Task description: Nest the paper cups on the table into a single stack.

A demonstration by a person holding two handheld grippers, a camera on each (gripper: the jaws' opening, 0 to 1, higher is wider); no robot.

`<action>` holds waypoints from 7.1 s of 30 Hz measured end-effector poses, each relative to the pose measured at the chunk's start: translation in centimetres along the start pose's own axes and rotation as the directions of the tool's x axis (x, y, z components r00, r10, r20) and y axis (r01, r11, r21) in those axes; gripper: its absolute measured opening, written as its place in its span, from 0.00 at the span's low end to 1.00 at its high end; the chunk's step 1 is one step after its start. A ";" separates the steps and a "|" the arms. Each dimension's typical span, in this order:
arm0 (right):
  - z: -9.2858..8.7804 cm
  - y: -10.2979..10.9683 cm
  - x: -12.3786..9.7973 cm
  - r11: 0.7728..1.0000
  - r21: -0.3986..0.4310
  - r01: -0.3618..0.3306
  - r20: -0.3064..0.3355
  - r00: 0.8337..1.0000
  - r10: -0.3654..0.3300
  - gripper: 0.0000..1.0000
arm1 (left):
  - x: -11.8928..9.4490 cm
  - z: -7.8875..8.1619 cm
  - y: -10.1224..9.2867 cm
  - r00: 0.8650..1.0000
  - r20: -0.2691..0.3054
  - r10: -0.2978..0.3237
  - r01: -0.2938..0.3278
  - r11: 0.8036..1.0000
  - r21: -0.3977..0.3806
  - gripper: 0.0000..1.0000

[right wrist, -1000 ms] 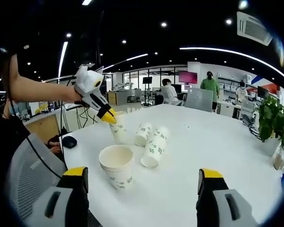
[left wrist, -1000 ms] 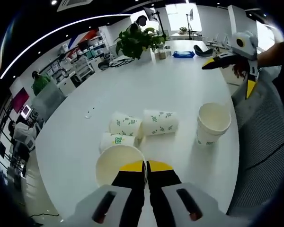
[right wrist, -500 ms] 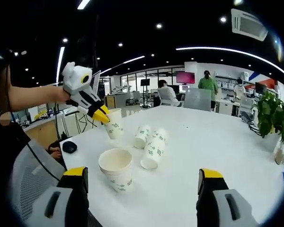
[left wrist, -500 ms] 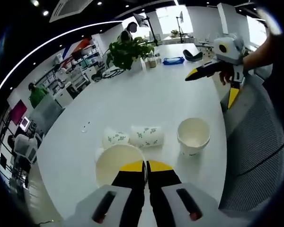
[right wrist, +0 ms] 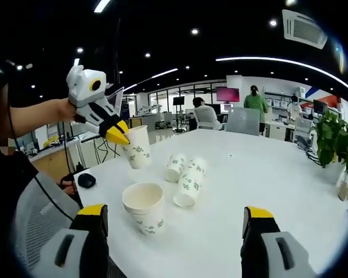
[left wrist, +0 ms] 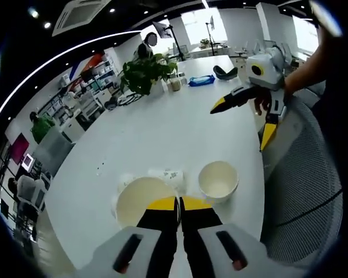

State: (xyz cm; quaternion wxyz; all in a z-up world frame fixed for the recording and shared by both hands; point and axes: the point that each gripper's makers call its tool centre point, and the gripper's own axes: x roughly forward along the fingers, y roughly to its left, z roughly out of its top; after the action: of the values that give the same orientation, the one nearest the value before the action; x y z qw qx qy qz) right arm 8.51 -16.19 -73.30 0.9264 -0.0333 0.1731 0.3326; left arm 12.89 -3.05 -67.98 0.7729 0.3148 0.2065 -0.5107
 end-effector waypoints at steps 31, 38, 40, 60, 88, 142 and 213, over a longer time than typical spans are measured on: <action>-0.3 0.7 0.1 1.000 -0.017 -0.017 -0.022 1.000 0.016 0.95 | 2.0 3.5 -6.0 0.991 0.030 -0.131 0.128 0.989 0.077 0.00; -0.4 0.4 0.1 1.000 -0.011 -0.014 -0.022 1.000 0.013 0.95 | 2.9 3.9 -7.0 0.987 0.043 -0.154 0.151 0.987 0.058 0.00; -0.5 0.4 0.1 1.000 -0.012 -0.014 -0.024 1.000 0.014 0.95 | 3.2 3.8 -7.3 0.987 0.040 -0.158 0.155 0.986 0.062 0.00; -0.6 0.5 0.2 1.000 -0.008 -0.022 -0.032 0.999 0.022 0.94 | 6.5 0.9 -9.3 0.974 -0.063 -0.216 0.221 0.970 0.098 0.00; -0.9 1.0 0.2 0.999 0.009 -0.043 -0.045 0.998 0.043 0.93 | 6.2 0.2 -8.9 0.980 -0.049 -0.195 0.198 0.979 0.052 0.14; 1.4 -0.8 2.9 0.996 0.060 -0.062 -0.059 0.996 0.066 0.83 | -1.0 -5.9 -6.5 0.951 0.220 0.216 -0.095 0.884 -0.457 0.82; -1.4 -4.2 17.0 0.984 0.139 -0.107 -0.269 0.953 0.141 0.55 | -0.5 -6.2 -7.0 0.935 0.209 0.285 -0.148 0.854 -0.499 0.83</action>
State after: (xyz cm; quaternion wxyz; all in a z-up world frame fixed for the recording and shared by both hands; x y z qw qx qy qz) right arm 22.96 -9.46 -80.70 0.8704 -0.0116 0.3235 0.3709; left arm 6.29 -0.32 -74.01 0.9003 0.0627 0.1787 -0.3920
